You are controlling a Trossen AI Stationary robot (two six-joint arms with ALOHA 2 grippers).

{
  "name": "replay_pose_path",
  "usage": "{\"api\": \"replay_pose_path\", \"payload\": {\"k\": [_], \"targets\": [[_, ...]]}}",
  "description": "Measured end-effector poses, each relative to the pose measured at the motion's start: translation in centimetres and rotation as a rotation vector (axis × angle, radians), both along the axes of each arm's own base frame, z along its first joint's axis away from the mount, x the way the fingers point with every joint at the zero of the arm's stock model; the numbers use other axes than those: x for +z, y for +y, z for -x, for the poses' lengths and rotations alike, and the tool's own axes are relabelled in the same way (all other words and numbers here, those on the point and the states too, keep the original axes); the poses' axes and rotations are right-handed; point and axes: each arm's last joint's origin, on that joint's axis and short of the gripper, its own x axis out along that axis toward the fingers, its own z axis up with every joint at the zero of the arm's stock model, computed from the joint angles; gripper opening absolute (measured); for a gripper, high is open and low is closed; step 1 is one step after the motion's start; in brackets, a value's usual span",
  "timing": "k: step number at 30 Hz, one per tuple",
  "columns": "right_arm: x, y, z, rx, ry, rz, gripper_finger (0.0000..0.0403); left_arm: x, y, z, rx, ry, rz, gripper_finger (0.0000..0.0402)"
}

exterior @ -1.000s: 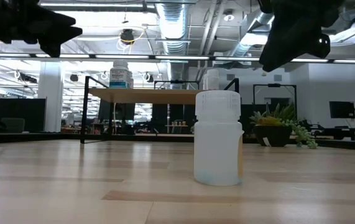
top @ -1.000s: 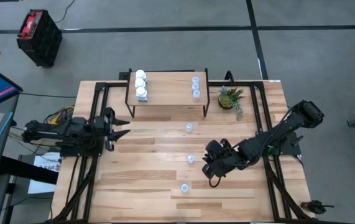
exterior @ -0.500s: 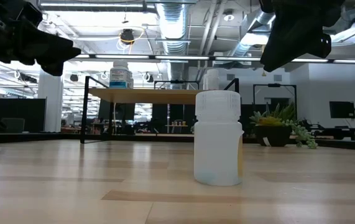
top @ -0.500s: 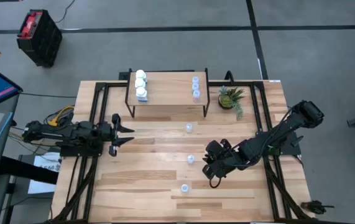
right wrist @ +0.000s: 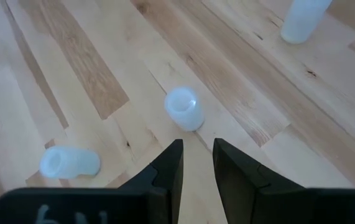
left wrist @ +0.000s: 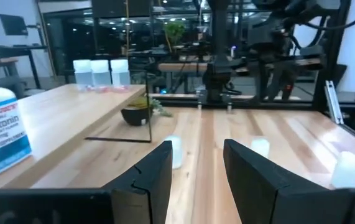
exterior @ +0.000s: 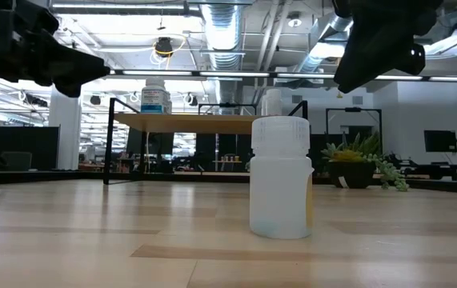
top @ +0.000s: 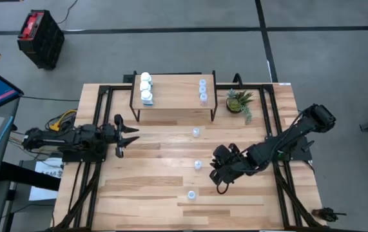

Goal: Pick and place medicine bottles onto shelf by color
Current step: Put the transparent pill bottle on the shelf

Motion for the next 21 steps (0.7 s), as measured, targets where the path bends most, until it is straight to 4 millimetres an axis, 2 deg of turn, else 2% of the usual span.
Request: {"api": "replay_pose_path", "payload": {"k": [3, 8, 21], "targets": [[0.0, -0.5, -0.3, -0.022, -0.001, 0.0, 0.0111, -0.1, 0.1, 0.0, -0.027, 0.002, 0.023, 0.0132], [0.0, -1.5, -0.7, -0.057, -0.001, 0.0, 0.0111, -0.3, -0.3, 0.0, -0.175, 0.027, 0.046, 0.0132], [0.0, -3.5, -1.4, -0.07, 0.018, 0.047, 0.0111, -0.3, -0.2, -0.1, -0.145, 0.031, 0.042, 0.0132]]}}
